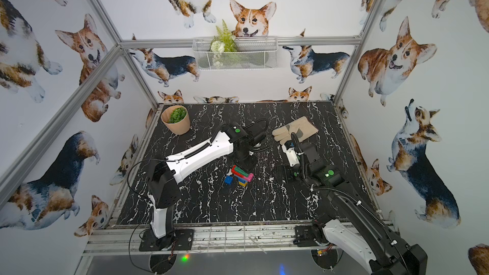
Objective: Assemble a spoon with lego
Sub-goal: Assemble the lego brick with the lego brick.
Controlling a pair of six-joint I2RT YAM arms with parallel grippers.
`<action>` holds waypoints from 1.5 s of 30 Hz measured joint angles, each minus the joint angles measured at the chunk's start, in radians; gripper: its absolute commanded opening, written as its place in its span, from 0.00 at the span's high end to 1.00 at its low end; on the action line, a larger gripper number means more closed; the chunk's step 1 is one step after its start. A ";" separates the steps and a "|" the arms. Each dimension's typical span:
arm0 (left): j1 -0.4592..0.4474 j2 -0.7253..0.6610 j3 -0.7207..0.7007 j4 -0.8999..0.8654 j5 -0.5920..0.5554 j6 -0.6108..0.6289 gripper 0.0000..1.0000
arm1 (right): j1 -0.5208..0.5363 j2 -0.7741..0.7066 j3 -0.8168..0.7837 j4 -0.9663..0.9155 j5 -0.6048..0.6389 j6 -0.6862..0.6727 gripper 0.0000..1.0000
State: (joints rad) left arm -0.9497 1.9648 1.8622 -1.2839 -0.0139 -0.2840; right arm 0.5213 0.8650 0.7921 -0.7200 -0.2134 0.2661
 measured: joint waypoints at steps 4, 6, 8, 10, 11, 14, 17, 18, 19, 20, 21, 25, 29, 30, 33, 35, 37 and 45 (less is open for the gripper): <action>0.000 0.000 0.000 0.000 -0.003 -0.001 0.58 | 0.000 0.000 -0.002 0.001 -0.002 0.000 0.00; 0.000 0.000 -0.001 0.000 -0.003 -0.005 0.59 | 0.000 0.000 -0.003 0.001 -0.002 0.000 0.00; 0.000 0.000 -0.006 0.001 -0.006 -0.006 0.59 | 0.000 0.000 -0.003 0.001 -0.002 0.000 0.00; 0.000 0.000 -0.013 0.004 -0.007 -0.008 0.59 | 0.000 0.000 -0.004 0.001 -0.005 0.000 0.00; 0.000 0.000 -0.016 0.005 -0.009 -0.009 0.58 | 0.000 0.000 -0.005 0.002 -0.005 0.000 0.00; 0.000 -0.003 -0.018 0.006 -0.010 -0.012 0.58 | 0.000 0.003 -0.005 0.002 -0.008 0.000 0.00; 0.000 -0.006 -0.019 0.007 -0.011 -0.015 0.59 | 0.000 0.008 -0.006 0.002 -0.010 0.000 0.00; 0.000 -0.006 -0.020 0.008 -0.011 -0.015 0.59 | 0.000 0.009 -0.006 0.002 -0.011 0.000 0.00; 0.000 -0.006 -0.022 0.008 -0.011 -0.015 0.59 | 0.000 0.009 -0.006 0.002 -0.014 0.000 0.00; 0.000 -0.006 -0.023 0.007 -0.011 -0.015 0.59 | 0.000 0.009 -0.006 0.003 -0.016 0.000 0.00; 0.000 -0.006 -0.024 0.008 -0.011 -0.015 0.59 | 0.000 0.009 -0.006 0.003 -0.017 0.000 0.00; 0.001 -0.006 -0.031 0.010 -0.010 -0.015 0.59 | 0.000 0.007 -0.007 0.004 -0.024 0.000 0.00; 0.002 -0.009 -0.039 0.018 -0.010 -0.015 0.59 | 0.000 0.006 -0.007 0.005 -0.025 0.000 0.00; 0.002 -0.009 -0.041 0.019 -0.010 -0.015 0.59 | 0.000 0.006 -0.007 0.005 -0.025 0.000 0.00; 0.003 -0.010 -0.049 0.030 -0.010 -0.015 0.59 | 0.000 0.006 -0.007 0.005 -0.025 0.000 0.00; 0.003 -0.012 -0.055 0.035 -0.010 -0.016 0.59 | 0.000 0.006 -0.007 0.005 -0.026 0.000 0.00; 0.003 -0.013 -0.060 0.041 -0.010 -0.016 0.60 | 0.000 0.005 -0.007 0.005 -0.027 0.000 0.00; 0.006 -0.022 -0.081 0.059 -0.005 -0.015 0.61 | 0.000 0.002 -0.007 0.005 -0.028 0.000 0.00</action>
State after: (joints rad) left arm -0.9432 1.9430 1.7809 -1.2247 -0.0193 -0.2993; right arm 0.5213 0.8665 0.7849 -0.7151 -0.2417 0.2665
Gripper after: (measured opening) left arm 0.656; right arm 0.996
